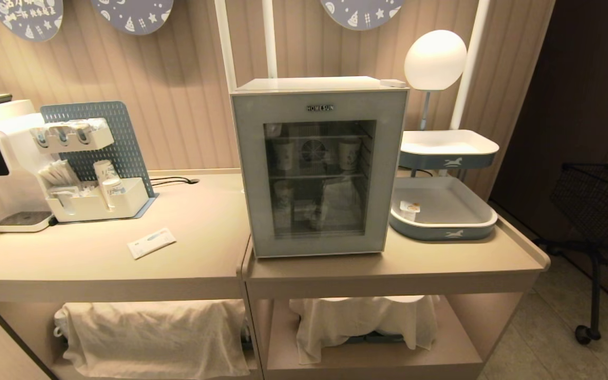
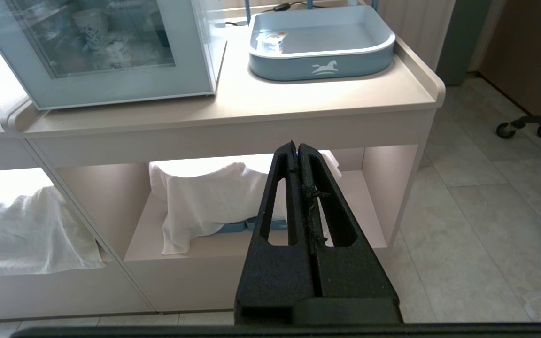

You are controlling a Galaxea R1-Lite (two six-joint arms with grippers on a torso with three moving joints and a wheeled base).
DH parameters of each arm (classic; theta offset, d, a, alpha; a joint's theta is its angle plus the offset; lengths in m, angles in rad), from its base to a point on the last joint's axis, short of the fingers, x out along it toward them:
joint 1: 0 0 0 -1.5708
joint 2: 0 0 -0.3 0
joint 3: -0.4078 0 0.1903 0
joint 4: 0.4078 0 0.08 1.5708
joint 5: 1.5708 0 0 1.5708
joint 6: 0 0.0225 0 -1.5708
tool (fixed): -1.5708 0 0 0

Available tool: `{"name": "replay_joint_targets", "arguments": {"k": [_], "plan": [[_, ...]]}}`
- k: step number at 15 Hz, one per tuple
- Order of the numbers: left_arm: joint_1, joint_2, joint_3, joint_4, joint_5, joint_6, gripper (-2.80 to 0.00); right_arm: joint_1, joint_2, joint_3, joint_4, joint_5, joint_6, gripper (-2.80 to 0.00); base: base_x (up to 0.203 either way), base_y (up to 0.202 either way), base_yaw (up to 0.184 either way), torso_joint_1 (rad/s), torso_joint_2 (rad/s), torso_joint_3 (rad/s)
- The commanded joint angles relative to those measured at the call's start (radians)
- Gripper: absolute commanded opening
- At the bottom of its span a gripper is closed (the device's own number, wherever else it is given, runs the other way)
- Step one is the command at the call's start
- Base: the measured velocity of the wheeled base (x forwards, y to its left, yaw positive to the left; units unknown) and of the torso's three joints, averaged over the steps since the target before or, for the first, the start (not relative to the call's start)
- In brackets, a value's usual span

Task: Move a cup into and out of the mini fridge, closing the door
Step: Open the freezer door

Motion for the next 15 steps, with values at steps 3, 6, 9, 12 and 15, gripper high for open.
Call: {"name": "replay_joint_targets", "arguments": {"k": [3,6,9,12,15], "plan": [[0.0,0.0,0.001,0.0,-0.001,-0.004,-2.8,0.0,0.001,0.0,0.001,0.0,0.0,-2.8,0.0,0.0,0.0,0.0,0.0,0.0],[0.0,0.0,0.001,0.0,0.0,-0.007,-2.8,0.0,0.001,0.0,0.001,0.0,0.002,-2.8,0.0,0.0,0.0,0.0,0.0,0.0],[0.0,0.0,0.001,0.001,-0.001,-0.005,-2.8,0.0,0.001,0.0,0.0,0.0,0.0,-2.8,0.0,0.0,0.0,0.0,0.0,0.0],[0.0,0.0,-0.003,0.015,0.0,0.01,-2.8,0.0,0.001,0.0,0.001,0.0,0.0,-2.8,0.044,0.0,0.001,0.0,0.0,0.001],[0.0,0.0,-0.002,0.013,-0.001,0.01,-2.8,0.002,0.001,0.0,0.0,0.0,0.0,-2.8,0.187,0.0,0.001,0.001,0.01,-0.004]]}}
